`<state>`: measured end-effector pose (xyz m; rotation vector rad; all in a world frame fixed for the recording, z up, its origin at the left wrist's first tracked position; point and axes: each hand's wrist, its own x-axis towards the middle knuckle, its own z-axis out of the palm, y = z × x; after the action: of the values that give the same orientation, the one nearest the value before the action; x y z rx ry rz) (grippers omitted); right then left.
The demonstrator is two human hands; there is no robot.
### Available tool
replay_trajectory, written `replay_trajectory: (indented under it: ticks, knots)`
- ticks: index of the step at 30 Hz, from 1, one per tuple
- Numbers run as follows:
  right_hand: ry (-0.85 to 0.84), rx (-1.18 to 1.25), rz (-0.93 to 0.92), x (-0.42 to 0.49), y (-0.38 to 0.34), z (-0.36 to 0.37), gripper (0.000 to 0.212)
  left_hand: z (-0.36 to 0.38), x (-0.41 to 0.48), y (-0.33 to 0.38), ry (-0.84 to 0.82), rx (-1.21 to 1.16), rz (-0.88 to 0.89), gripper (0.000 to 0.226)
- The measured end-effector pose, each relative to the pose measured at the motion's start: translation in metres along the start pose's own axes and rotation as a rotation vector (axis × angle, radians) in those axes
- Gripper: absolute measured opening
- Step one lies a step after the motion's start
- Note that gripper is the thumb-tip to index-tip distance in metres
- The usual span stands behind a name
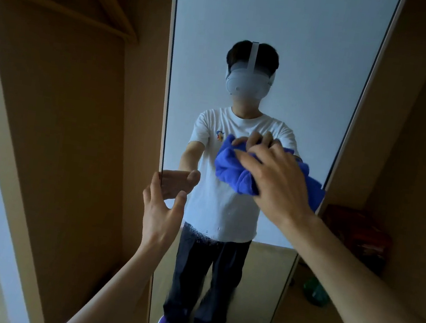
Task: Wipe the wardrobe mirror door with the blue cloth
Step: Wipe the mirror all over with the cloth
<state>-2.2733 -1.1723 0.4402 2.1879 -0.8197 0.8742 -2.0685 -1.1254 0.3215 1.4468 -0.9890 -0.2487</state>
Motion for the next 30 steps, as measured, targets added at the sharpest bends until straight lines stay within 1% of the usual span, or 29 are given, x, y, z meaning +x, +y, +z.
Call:
replay_trajectory:
  ticks: [4, 9, 12, 15, 18, 19, 22, 24, 30]
  knots:
    - [0.041, -0.024, 0.027, 0.018, 0.022, -0.013, 0.045, 0.004, -0.002, 0.0, 0.018, -0.027, -0.002, 0.075]
    - [0.055, 0.0, -0.048, 0.007, 0.02, -0.003, 0.04, 0.008, -0.004, 0.0, 0.074, 0.007, 0.007, 0.074]
    - [-0.012, -0.028, -0.103, -0.012, 0.011, 0.009, 0.03, 0.012, -0.005, 0.0, 0.095, 0.015, 0.0, 0.074]
    - [-0.062, 0.031, -0.12, -0.04, 0.0, 0.021, 0.035, 0.014, -0.009, -0.002, 0.107, 0.042, -0.008, 0.074]
    - [-0.165, 0.054, -0.13, -0.061, -0.008, 0.03, 0.039, 0.014, -0.012, -0.003, 0.106, 0.051, -0.004, 0.075]
    - [-0.176, 0.064, -0.126, -0.064, -0.008, 0.032, 0.04, 0.014, -0.013, -0.003, 0.105, 0.055, -0.002, 0.075]
    - [-0.175, 0.095, -0.11, -0.061, -0.002, 0.029, 0.044, 0.014, -0.013, -0.004, 0.104, 0.071, -0.008, 0.075]
    - [-0.158, 0.111, -0.088, -0.054, 0.006, 0.022, 0.042, 0.013, -0.013, -0.004, 0.102, 0.076, -0.006, 0.076]
    - [-0.035, 0.066, -0.015, -0.023, 0.05, -0.012, 0.04, 0.014, -0.017, -0.007, 0.105, 0.101, -0.001, 0.076]
